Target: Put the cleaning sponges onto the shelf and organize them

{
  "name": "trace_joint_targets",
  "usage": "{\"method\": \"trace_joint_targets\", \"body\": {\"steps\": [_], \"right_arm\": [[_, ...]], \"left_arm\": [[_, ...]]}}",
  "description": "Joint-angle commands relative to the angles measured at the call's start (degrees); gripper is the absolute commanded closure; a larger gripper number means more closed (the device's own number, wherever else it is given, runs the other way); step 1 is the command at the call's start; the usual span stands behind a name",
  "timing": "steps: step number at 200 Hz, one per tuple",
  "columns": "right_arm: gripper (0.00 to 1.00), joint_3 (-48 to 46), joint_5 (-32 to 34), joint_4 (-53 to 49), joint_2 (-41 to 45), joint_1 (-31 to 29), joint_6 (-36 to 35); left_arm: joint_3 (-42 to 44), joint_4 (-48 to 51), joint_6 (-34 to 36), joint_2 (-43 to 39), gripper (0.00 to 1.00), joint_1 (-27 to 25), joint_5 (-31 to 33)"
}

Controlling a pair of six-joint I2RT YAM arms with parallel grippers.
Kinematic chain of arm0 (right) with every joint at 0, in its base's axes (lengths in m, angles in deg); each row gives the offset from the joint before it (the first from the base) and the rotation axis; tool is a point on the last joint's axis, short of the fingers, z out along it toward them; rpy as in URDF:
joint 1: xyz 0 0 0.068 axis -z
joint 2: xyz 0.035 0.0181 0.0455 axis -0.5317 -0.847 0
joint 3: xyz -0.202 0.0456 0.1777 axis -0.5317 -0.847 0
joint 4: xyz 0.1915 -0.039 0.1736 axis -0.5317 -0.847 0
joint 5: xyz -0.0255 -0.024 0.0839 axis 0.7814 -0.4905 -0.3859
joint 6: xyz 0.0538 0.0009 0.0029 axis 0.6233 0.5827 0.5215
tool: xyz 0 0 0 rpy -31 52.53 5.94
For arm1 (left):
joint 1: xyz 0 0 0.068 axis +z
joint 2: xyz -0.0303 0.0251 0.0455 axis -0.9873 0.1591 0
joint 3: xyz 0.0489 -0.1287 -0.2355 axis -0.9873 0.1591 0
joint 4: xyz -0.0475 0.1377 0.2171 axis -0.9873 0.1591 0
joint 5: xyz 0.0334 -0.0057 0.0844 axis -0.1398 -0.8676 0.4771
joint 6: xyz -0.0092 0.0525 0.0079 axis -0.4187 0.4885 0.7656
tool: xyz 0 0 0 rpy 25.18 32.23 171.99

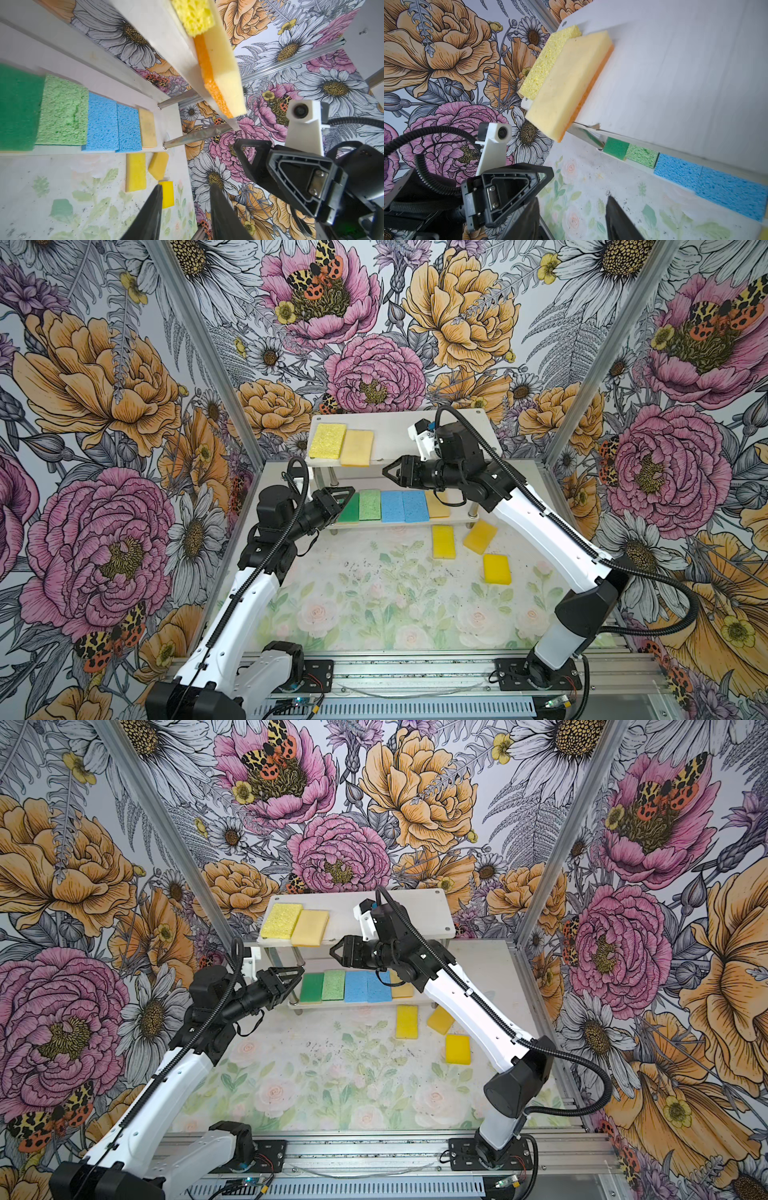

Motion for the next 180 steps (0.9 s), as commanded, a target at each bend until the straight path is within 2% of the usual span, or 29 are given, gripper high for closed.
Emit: {"method": "trace_joint_targets", "body": {"steps": [1,20,100,180], "right_arm": [[0.47,-4.2,2.5,0.7,4.9,1.3,-1.6],[0.47,-8.1,2.7,0.7,8.3,2.4,-1.9],[0.45,-22.3,1.7,1.0,17.7,7.5,-2.1],[0.45,-24.6,0.0,1.1,20.3,10.1,-2.2]], "left_arm": [[-2.1,-6.8,-3.7,1.8,0.66,-2.1,3.6],[-2.5,-8.4,-4.8,2.8,0.71,-3.0,5.6],[-4.6,-10.0,-5.7,3.4,0.72,-4.7,8.7],[-5.7,-11.6,-6.0,6.9,0.72,-4.9,9.5]]}}
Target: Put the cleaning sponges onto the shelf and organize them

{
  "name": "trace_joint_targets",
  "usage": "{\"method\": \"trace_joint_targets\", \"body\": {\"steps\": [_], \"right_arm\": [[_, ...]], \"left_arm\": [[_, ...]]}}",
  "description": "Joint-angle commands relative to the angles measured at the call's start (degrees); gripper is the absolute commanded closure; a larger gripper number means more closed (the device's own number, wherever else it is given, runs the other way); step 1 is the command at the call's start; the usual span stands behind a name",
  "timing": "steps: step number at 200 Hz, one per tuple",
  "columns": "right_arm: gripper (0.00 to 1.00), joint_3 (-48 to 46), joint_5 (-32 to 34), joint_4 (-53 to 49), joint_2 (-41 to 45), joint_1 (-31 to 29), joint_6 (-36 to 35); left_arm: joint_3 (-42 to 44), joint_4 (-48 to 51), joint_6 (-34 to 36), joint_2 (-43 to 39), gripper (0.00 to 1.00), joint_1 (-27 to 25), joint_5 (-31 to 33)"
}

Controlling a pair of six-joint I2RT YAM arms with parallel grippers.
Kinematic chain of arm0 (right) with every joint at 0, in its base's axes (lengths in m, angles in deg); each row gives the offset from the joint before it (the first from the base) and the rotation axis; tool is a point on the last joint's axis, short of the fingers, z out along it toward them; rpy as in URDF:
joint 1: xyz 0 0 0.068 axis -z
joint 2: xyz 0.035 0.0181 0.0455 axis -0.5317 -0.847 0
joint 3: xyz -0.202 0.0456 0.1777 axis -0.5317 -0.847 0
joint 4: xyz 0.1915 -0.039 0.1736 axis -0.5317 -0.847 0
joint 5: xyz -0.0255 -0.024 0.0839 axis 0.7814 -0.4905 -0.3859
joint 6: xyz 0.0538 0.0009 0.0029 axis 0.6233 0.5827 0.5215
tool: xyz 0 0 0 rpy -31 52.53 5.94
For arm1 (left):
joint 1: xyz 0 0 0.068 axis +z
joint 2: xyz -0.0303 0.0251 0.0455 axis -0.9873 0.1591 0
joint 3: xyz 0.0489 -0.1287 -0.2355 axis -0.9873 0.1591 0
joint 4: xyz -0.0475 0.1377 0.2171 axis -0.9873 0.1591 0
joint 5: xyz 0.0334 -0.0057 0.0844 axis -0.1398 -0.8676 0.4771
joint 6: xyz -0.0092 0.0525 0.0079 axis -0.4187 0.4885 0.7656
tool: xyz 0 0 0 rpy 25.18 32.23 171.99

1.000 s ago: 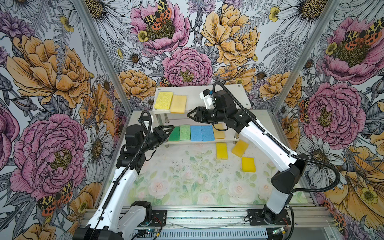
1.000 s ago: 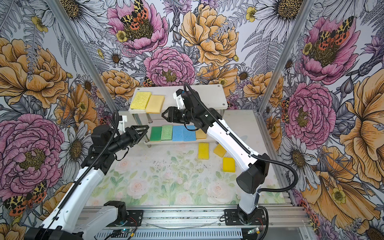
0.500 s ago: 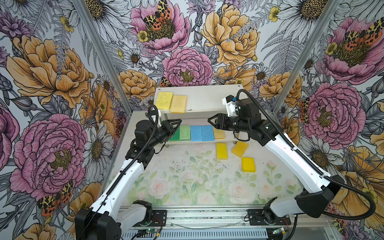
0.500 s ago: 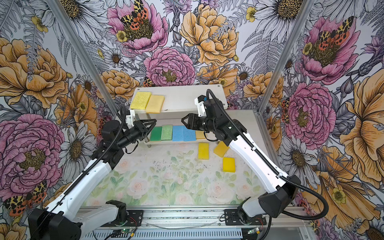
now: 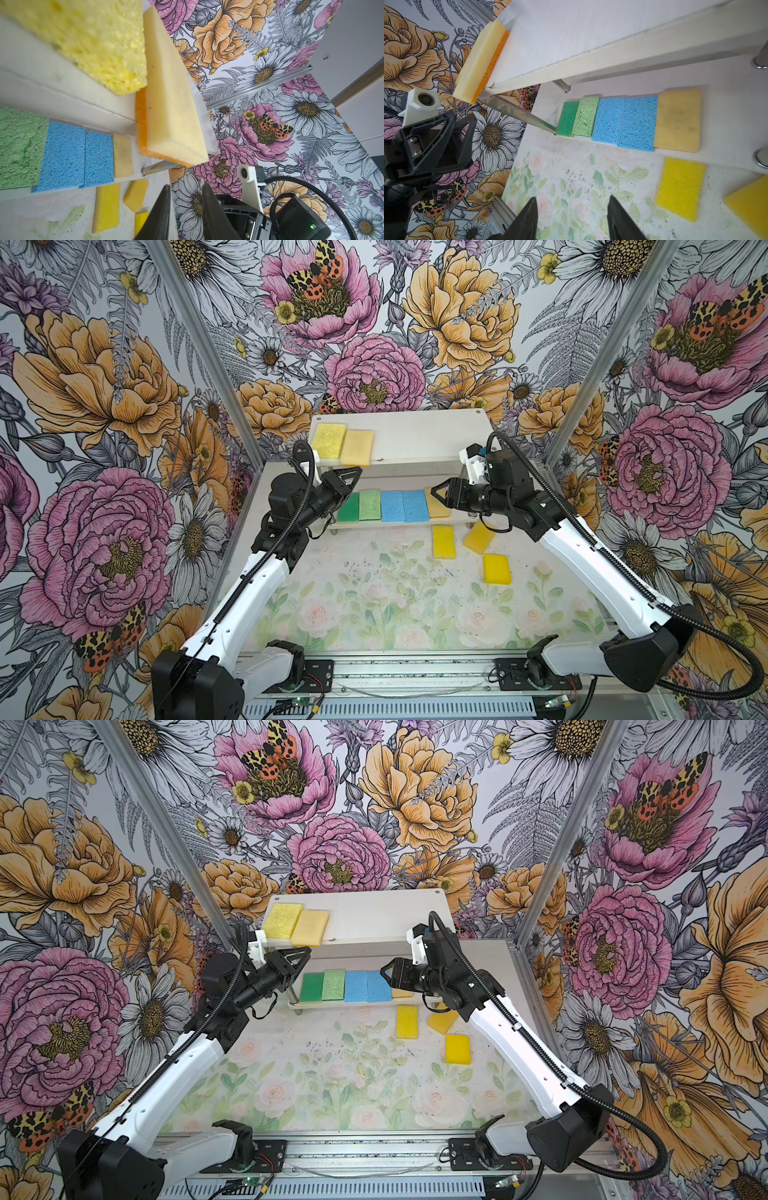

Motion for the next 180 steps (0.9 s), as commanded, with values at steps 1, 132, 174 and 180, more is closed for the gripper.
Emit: {"method": "trace_joint_targets", "body": {"steps": [1,132,174,180], "right_arm": [[0.45,-0.3,-1.1,0.9,1.9,0.8,-0.8],[0.44,-4.1,-2.3,1.4,3.7,3.8,-1.1],[0.44,-4.7,-2.7,1.5,4.2,4.9,-1.2],[0.44,-4.8,-2.7,1.5,4.3,5.0,-1.2]], "left_arm": [[-1.3,-2.6,-0.4,1.0,0.72,-0.5,1.2],[-5.3,-4.5,-0.2,7.2,0.72,0.5,-0.1],[-5.4,-5.2,-0.3,8.2,0.72,0.8,-0.3],[-5.2,-5.4,-0.5,8.1,0.72,0.9,-0.4]]}}
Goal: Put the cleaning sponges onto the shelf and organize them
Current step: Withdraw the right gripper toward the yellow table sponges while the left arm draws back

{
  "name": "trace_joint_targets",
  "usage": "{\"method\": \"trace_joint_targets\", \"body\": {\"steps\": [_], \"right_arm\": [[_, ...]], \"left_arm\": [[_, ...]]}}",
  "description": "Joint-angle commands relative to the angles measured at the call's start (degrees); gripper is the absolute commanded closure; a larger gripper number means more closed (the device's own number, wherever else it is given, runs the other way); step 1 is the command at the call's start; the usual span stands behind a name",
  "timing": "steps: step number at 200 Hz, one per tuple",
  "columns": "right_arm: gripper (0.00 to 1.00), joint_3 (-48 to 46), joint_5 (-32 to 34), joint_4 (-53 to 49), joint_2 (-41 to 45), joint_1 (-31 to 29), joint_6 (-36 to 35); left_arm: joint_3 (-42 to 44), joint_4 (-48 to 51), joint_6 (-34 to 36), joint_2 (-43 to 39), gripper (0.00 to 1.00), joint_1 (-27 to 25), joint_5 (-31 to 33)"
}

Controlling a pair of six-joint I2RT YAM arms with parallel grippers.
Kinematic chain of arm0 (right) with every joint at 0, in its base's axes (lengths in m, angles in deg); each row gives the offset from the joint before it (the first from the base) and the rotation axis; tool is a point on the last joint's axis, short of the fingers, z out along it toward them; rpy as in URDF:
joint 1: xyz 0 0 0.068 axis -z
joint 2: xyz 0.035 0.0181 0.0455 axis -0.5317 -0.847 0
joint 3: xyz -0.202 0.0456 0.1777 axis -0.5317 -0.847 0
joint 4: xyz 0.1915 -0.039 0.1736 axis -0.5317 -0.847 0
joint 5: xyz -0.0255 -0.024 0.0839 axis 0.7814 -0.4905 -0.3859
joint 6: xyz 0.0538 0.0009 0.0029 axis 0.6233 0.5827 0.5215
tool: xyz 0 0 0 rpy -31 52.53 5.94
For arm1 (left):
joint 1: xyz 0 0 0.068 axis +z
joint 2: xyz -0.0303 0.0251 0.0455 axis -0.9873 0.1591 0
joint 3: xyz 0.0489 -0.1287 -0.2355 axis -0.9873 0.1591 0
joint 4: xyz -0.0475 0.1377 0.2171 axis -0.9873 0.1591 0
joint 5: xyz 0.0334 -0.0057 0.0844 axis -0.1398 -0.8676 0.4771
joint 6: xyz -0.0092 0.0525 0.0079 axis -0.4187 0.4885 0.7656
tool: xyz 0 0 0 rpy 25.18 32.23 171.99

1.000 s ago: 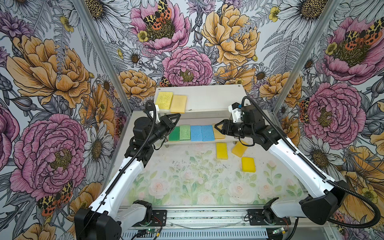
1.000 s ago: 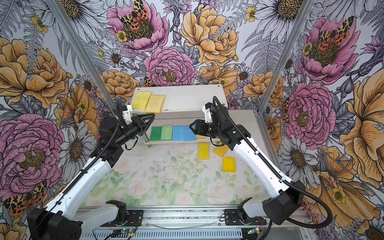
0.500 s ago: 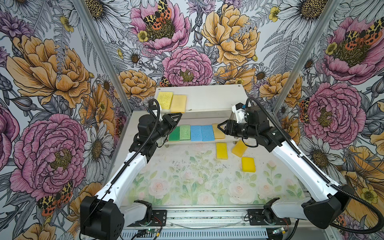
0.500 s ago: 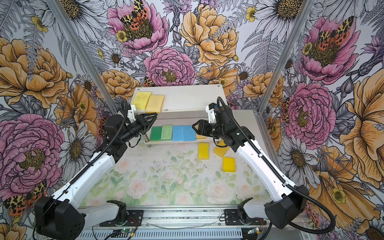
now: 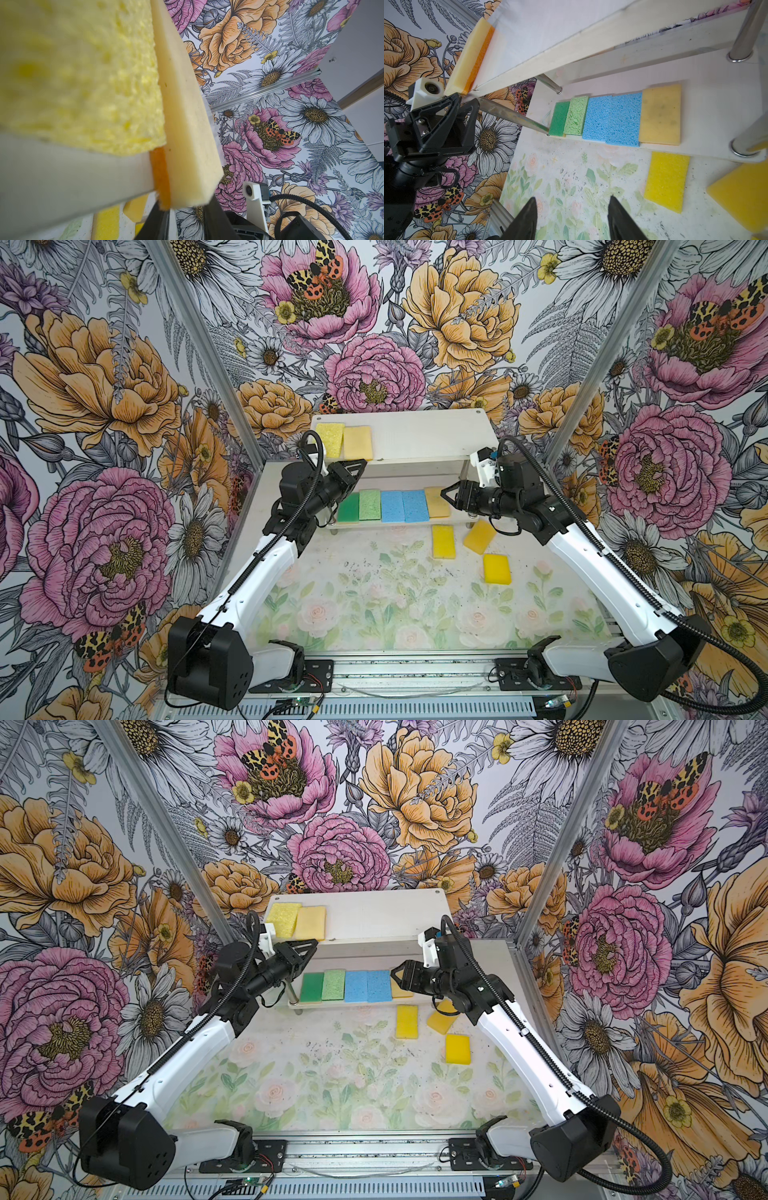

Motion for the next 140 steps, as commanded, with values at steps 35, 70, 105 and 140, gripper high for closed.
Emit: {"method": "trace_joint_targets", "body": {"steps": [35,70,105,140], "right_arm": [[0.44,-2.0,-0.9,1.0,2.7,1.0,-0.7],[0.44,-4.5,-0.7,1.0,5.0,1.6,-0.2],[0.44,-6.3,-0.6,1.0,7.1,2.4,0.4],[0.44,-7.8,-0.6,1.0,8.7,2.7,1.2]], "left_arm": [[-1.1,-1.9,0.1,-0.3,0.72,1.3,-0.7],[-0.4,-1.4,0.1,-1.1,0.72,3.3,-1.6],[-0.9,-1.3,0.4,-0.5,0.72,3.7,-2.1],[-1.5,-1.5,0.4,-0.1,0.72,3.7,-2.3]]}}
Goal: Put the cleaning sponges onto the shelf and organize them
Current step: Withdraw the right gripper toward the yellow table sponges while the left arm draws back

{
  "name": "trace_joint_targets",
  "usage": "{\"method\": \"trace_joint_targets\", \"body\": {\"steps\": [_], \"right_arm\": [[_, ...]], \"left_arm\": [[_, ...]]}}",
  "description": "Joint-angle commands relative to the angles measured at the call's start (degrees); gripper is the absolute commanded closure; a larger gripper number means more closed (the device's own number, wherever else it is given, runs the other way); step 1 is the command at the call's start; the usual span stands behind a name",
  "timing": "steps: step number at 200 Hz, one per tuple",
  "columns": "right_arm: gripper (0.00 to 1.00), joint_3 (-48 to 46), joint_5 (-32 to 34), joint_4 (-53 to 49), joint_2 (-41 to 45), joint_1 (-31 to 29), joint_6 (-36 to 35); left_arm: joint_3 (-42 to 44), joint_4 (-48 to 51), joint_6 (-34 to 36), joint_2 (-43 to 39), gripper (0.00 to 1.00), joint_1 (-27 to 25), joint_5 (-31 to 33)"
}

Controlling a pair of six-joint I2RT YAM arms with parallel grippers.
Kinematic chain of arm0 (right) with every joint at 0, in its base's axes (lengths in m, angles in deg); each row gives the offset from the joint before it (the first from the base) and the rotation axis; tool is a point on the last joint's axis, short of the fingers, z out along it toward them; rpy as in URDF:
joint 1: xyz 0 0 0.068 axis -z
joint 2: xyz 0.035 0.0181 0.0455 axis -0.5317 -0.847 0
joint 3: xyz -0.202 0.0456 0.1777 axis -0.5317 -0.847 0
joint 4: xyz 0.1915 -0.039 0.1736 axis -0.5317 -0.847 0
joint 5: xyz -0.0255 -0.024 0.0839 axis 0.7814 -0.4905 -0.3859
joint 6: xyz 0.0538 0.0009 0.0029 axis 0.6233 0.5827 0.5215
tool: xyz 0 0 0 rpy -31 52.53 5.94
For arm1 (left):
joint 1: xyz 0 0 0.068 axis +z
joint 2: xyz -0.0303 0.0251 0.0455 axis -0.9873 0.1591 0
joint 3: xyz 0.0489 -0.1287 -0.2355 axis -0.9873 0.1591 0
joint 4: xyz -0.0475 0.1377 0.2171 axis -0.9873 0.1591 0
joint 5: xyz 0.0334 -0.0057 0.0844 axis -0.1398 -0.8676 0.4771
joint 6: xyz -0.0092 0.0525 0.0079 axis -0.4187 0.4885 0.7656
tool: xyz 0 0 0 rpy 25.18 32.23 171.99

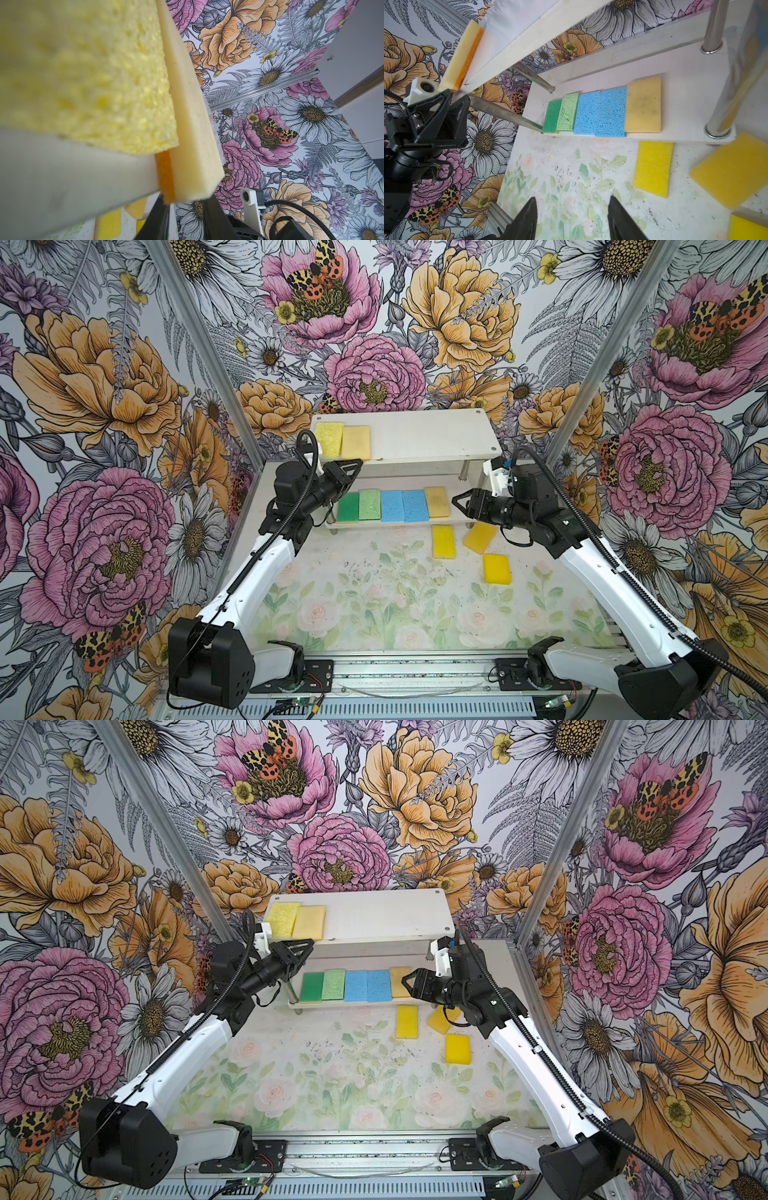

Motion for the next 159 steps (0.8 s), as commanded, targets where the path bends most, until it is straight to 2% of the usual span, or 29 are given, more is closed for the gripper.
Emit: {"method": "trace_joint_targets", "body": {"steps": [1,95,159], "right_arm": [[0.44,-1.3,-0.2,0.9,2.0,0.4,0.8],[0.44,-12.5,-0.1,0.8,9.5,0.6,4.1],[0.42,-20.5,-0.6,0.7,13.7,0.3,6.3]], "left_arm": [[-1.5,-1.6,0.4,-0.1,0.72,1.2,1.2],[-1.9,-3.1,-0.1,1.3,0.71,1.3,-0.3],[-1.6,-3.1,-0.1,1.0,0.67,1.1,-1.8]]}}
